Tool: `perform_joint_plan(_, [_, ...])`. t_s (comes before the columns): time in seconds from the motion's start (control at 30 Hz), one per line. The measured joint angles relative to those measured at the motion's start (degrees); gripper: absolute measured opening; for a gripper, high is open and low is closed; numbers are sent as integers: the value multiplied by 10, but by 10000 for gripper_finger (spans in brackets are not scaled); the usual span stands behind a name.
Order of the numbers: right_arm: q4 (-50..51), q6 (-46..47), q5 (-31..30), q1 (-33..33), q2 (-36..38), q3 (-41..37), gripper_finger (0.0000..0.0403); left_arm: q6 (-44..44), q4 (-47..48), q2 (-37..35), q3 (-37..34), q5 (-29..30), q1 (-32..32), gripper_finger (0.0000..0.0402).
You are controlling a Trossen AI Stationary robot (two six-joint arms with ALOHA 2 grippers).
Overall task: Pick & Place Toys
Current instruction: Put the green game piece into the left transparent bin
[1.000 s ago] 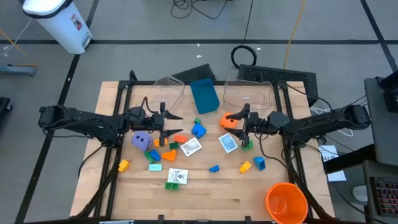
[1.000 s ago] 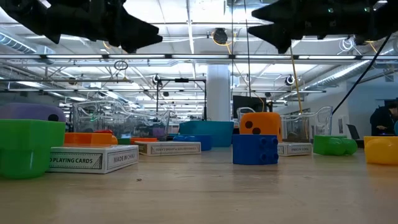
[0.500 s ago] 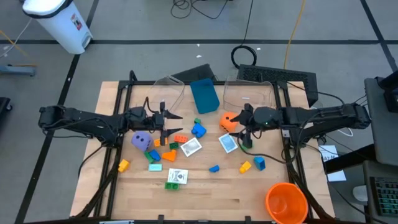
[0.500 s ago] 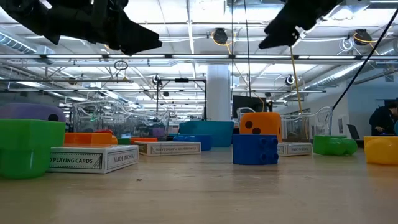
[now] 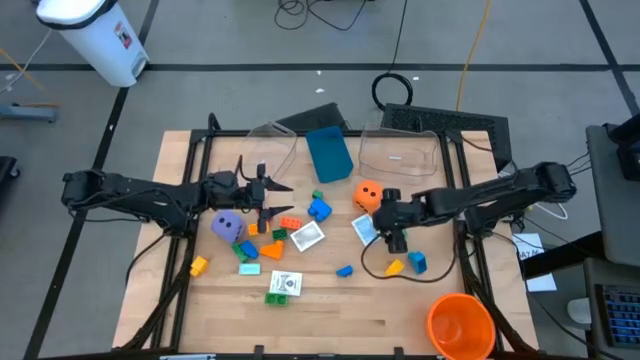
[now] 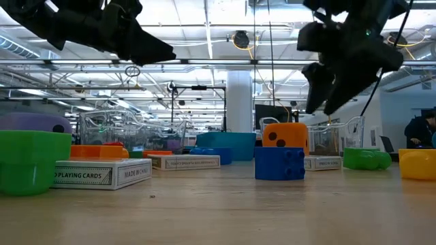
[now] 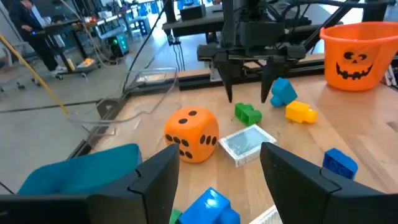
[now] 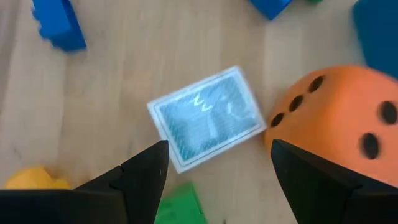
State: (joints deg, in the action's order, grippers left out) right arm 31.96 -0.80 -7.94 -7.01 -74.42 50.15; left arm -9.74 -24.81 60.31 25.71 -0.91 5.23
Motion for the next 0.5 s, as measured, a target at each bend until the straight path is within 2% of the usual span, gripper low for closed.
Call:
perform_joint_plan(0.17, [31, -4, 56, -3, -27, 0, 273, 2, 7, 0, 0, 0, 0, 230])
perform_joint_plan(0.5, [71, -35, 64, -2, -71, 0, 259, -1, 7, 0, 0, 0, 0, 230])
